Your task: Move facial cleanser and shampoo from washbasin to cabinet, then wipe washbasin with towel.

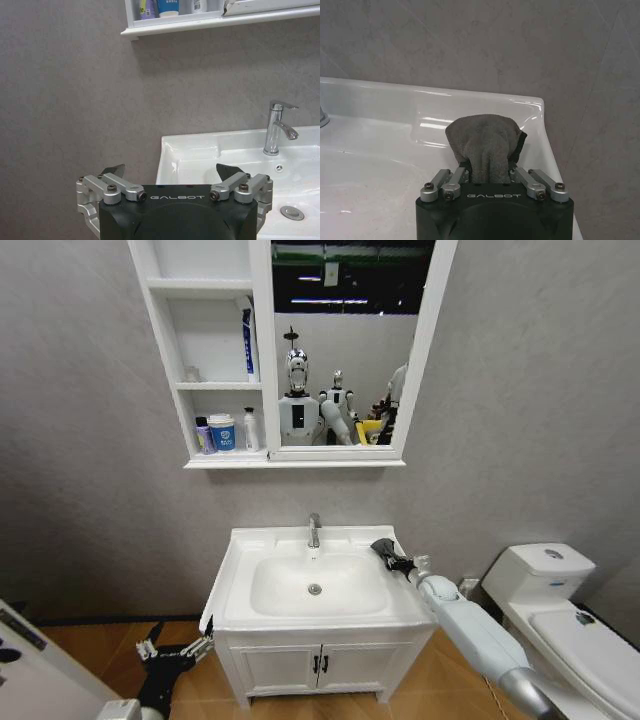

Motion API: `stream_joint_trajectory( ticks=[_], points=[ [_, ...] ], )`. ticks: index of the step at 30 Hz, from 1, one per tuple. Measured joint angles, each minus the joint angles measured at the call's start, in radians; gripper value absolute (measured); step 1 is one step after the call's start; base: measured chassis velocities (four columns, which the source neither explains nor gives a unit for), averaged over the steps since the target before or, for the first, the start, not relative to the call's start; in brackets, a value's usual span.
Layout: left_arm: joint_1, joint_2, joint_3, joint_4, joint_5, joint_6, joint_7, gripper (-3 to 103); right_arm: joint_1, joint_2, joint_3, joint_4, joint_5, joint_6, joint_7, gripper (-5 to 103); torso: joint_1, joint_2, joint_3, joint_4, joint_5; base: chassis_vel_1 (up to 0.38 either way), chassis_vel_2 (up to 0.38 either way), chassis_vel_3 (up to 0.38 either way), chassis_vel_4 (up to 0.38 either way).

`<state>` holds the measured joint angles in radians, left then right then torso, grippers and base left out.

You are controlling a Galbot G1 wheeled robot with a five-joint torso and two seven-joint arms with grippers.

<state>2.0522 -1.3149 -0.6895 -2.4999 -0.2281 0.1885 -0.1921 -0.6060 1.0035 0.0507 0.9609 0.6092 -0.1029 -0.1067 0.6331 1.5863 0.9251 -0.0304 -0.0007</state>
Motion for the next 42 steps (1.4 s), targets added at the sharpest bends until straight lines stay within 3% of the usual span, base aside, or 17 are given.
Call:
stream_joint_trajectory(
  ticks=[4,8,10,11,12,15,18,25,27,29,31,32,35,36,38,39,42],
  points=[
    [0.000,0.000,0.000,0.000,0.000,0.000,0.000,100,0.003,0.024,0.020,-0.021,0.000,0.016,0.019,42,0.000,0.000,0.000,-0.0001,0.0000,0.000,0.000,0.000,0.000],
    [0.000,0.000,0.000,0.000,0.000,0.000,0.000,100,-0.001,0.041,0.040,-0.030,-0.007,0.058,0.041,64,0.000,0.000,0.000,0.0000,-0.0001,0.000,0.000,0.000,0.000],
    [0.000,0.000,0.000,0.000,0.000,0.000,0.000,100,-0.006,0.039,0.047,-0.017,-0.009,0.060,0.049,64,0.000,0.000,0.000,0.0000,0.0000,0.000,0.000,0.000,0.000],
    [0.000,0.000,0.000,0.000,0.000,0.000,0.000,100,-0.012,0.037,0.054,-0.004,-0.012,0.061,0.057,75,0.000,0.000,0.000,0.0000,0.0000,0.000,0.000,0.000,0.000],
    [0.000,0.000,0.000,0.000,0.000,0.000,0.000,100,-0.012,0.037,0.054,-0.004,-0.012,0.061,0.057,75,0.000,0.000,0.000,0.0000,0.0000,0.000,0.000,0.000,0.000],
    [0.000,0.000,0.000,0.000,0.000,0.000,0.000,100,-0.066,0.026,0.098,0.091,-0.007,0.051,0.094,91,0.000,0.000,0.000,0.0000,0.0000,0.000,0.000,0.000,0.000],
    [0.000,0.000,0.000,0.000,0.000,0.000,0.000,100,-0.126,0.019,0.133,0.189,0.005,0.032,0.127,99,0.000,0.000,0.000,0.0001,-0.0001,0.000,0.000,0.000,0.000],
    [0.000,0.000,0.000,0.000,0.000,0.000,0.000,100,-0.345,-0.020,0.277,0.492,-0.025,0.002,0.192,100,0.000,0.000,0.000,0.0000,0.0000,0.000,0.000,0.000,0.000],
    [0.000,0.000,0.000,0.000,0.000,0.000,0.000,100,-0.493,-0.029,0.382,0.696,-0.042,-0.010,0.249,100,0.000,0.000,0.000,0.0002,0.0000,0.000,0.000,0.000,0.000],
    [0.000,0.000,0.000,0.000,0.000,0.000,0.000,100,-0.578,-0.024,0.438,0.789,-0.049,-0.021,0.270,100,0.000,0.000,0.000,0.0001,-0.0003,0.000,0.000,0.000,0.000],
    [0.000,0.000,0.000,0.000,0.000,0.000,0.000,100,-0.793,0.033,0.569,0.966,-0.088,-0.034,0.287,100,0.000,0.000,0.000,-0.0002,0.0001,0.000,0.000,0.000,0.000],
    [0.000,0.000,0.000,0.000,0.000,0.000,0.000,100,-0.793,0.033,0.569,0.966,-0.088,-0.034,0.287,100,0.000,0.000,0.000,-0.0002,0.0001,0.000,0.000,0.000,0.000],
    [0.000,0.000,0.000,0.000,0.000,0.000,0.000,100,-1.063,0.157,0.675,1.165,-0.132,-0.026,0.285,100,0.000,0.000,0.000,-0.0002,-0.0002,0.000,0.000,0.000,0.000],
    [0.000,0.000,0.000,0.000,0.000,0.000,0.000,100,-1.063,0.157,0.675,1.165,-0.132,-0.026,0.285,100,0.000,0.000,0.000,-0.0002,-0.0002,0.000,0.000,0.000,0.000],
    [0.000,0.000,0.000,0.000,0.000,0.000,0.000,100,-1.226,0.250,0.694,1.267,-0.160,0.006,0.275,100,0.000,0.000,0.000,-0.0004,-0.0005,0.000,0.000,0.000,0.000],
    [0.000,0.000,0.000,0.000,0.000,0.000,0.000,100,-1.226,0.250,0.694,1.267,-0.160,0.006,0.275,100,0.000,0.000,0.000,-0.0004,-0.0005,0.000,0.000,0.000,0.000],
    [0.000,0.000,0.000,0.000,0.000,0.000,0.000,100,-1.374,0.342,0.683,1.354,-0.243,0.059,0.270,100,0.000,0.000,0.000,-0.0002,-0.0004,0.000,0.000,0.000,0.000]
  ],
)
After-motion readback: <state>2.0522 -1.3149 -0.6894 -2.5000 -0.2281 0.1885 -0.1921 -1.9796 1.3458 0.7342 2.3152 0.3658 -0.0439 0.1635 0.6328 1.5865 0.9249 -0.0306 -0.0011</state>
